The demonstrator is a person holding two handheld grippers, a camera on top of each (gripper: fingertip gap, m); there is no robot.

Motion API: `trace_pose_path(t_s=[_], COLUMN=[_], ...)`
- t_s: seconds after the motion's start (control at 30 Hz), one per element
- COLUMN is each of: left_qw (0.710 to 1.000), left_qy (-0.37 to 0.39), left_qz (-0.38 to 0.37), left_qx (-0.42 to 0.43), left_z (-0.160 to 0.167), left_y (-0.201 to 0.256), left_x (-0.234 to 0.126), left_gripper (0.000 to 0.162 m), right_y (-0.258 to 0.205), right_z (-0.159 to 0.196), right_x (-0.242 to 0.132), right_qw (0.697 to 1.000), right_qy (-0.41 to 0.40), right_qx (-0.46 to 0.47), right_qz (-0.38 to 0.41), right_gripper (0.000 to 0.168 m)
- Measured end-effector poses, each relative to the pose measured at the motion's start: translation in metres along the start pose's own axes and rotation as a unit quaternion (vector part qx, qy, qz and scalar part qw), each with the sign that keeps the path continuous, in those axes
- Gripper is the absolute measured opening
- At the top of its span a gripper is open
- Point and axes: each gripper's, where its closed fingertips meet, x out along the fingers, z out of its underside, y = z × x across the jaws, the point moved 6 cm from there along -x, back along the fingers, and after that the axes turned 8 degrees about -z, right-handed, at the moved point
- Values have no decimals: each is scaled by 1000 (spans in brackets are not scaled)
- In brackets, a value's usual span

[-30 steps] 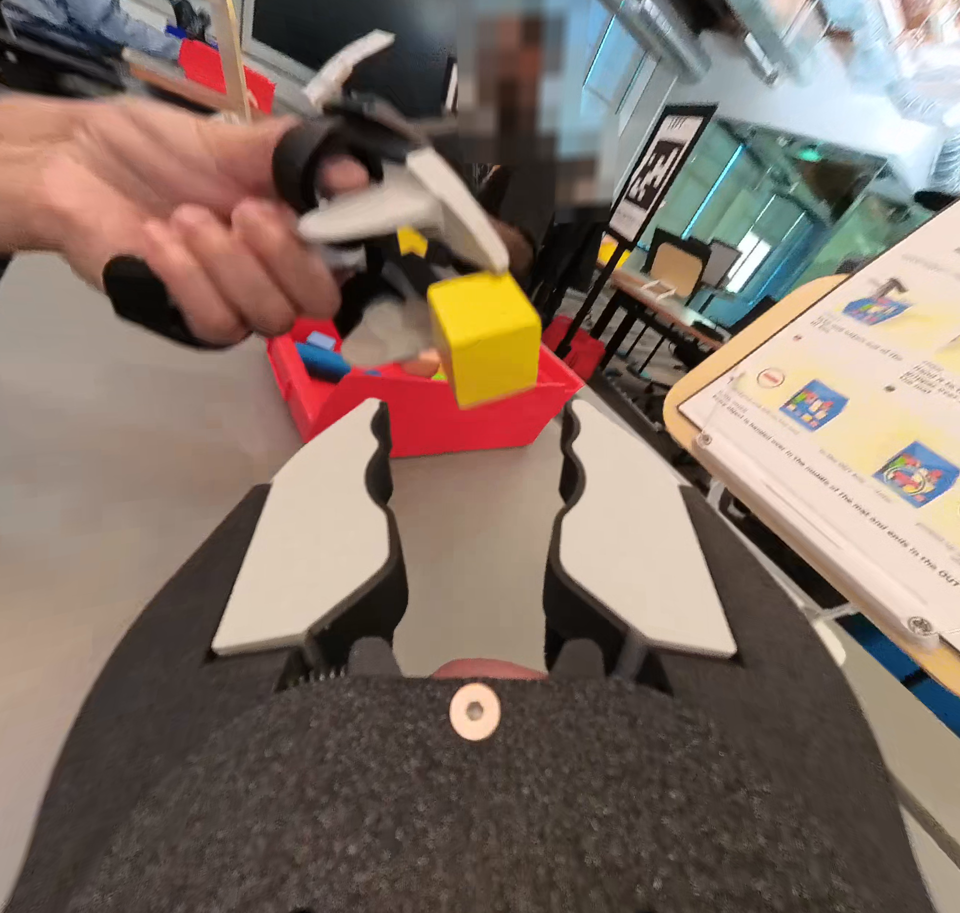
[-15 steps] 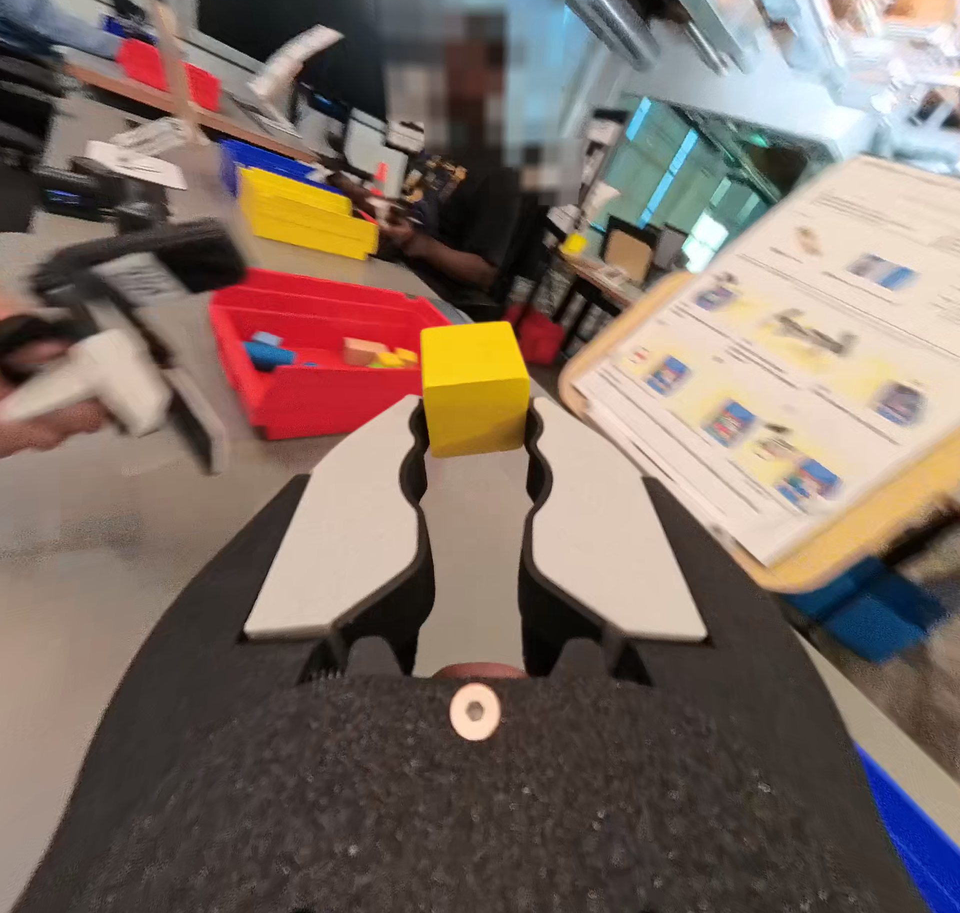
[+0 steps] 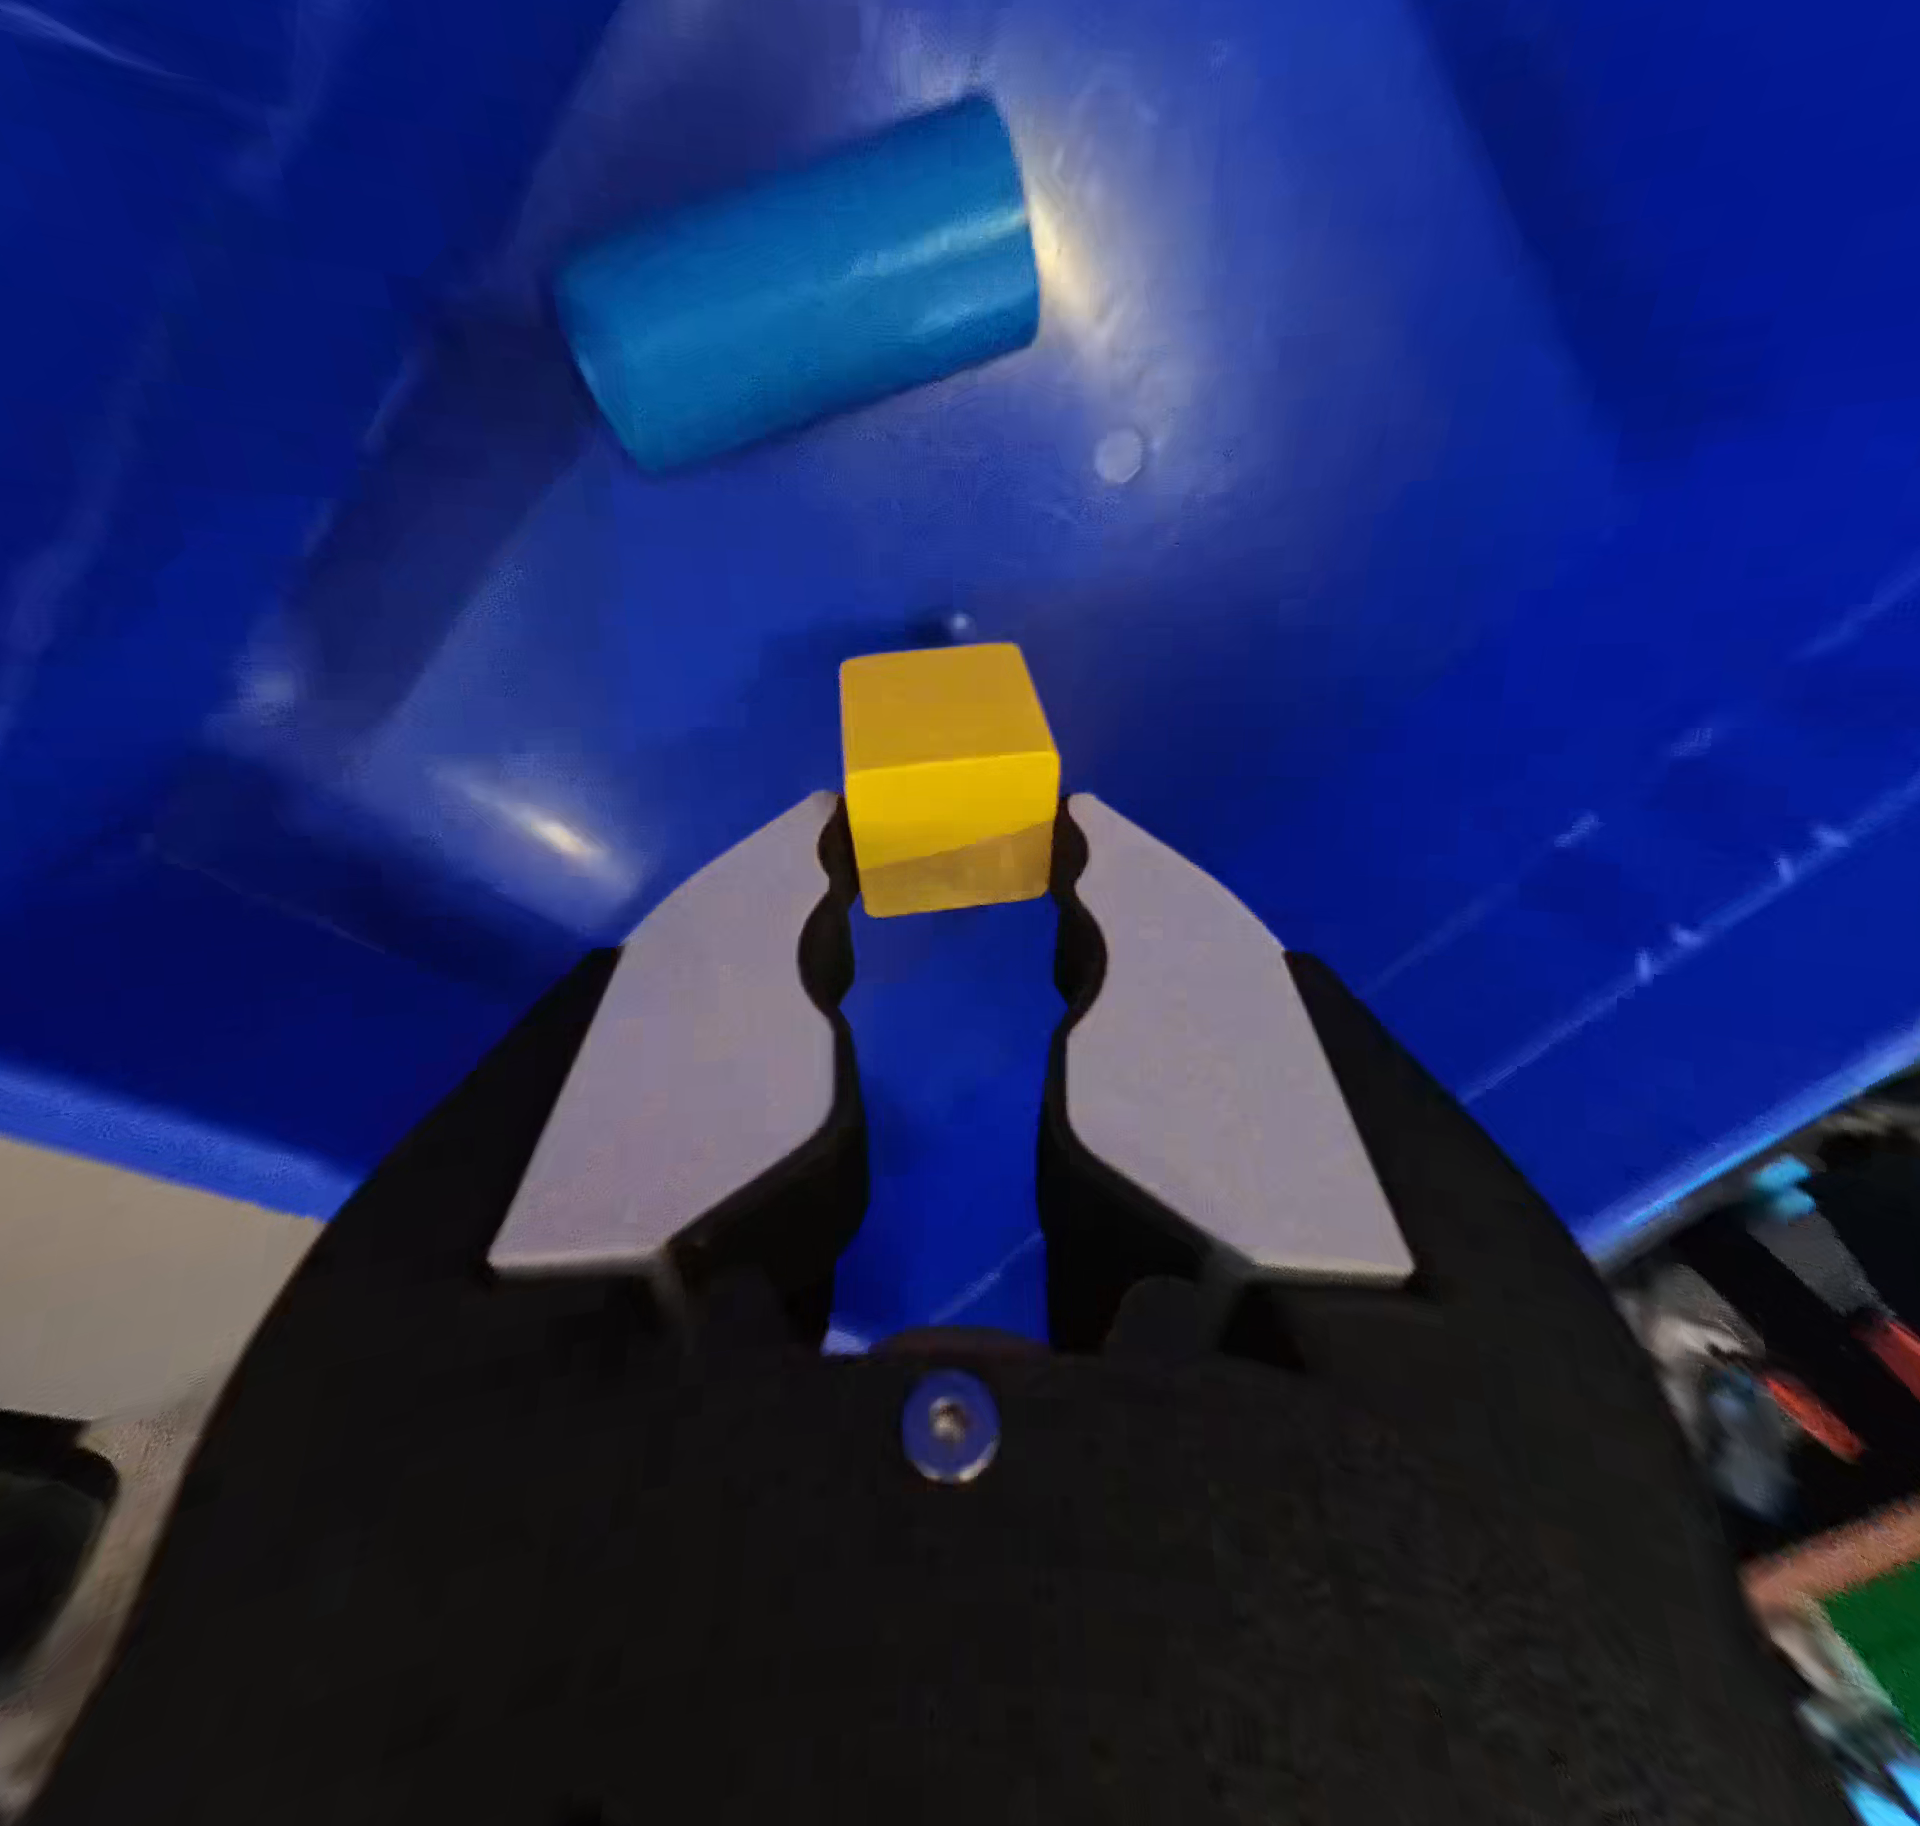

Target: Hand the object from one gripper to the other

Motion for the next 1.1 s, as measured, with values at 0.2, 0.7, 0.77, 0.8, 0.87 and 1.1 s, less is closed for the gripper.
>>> trace_pose_path(t_s=[0.2,0.7,0.77,0.8,0.87,1.1], left_qw=[1000,993,987,982,972,908], left_qy=[-4,30,28,23,18,-114], left_qz=[-5,-105,-145,-171,-220,-333], left_qx=[11,52,66,71,79,225], left_z=[2,-12,-17,-21,-37,-111], left_y=[1,-22,-31,-38,-52,-112], left_x=[-1,-27,-35,-40,-53,-67], left_gripper=[45,46,50,50,51,62], right_y=[8,-89,-139,-160,-191,-233], right_z=[-15,25,44,52,66,71], right_x=[16,-89,-84,-77,-55,-21], right_qw=[997,921,867,847,828,809], right_qy=[-79,376,486,516,540,571], right_qx=[-5,95,103,107,126,111], right_qz=[-13,24,-43,-68,-86,-86], right_gripper=[36,54,53,53,53,52])
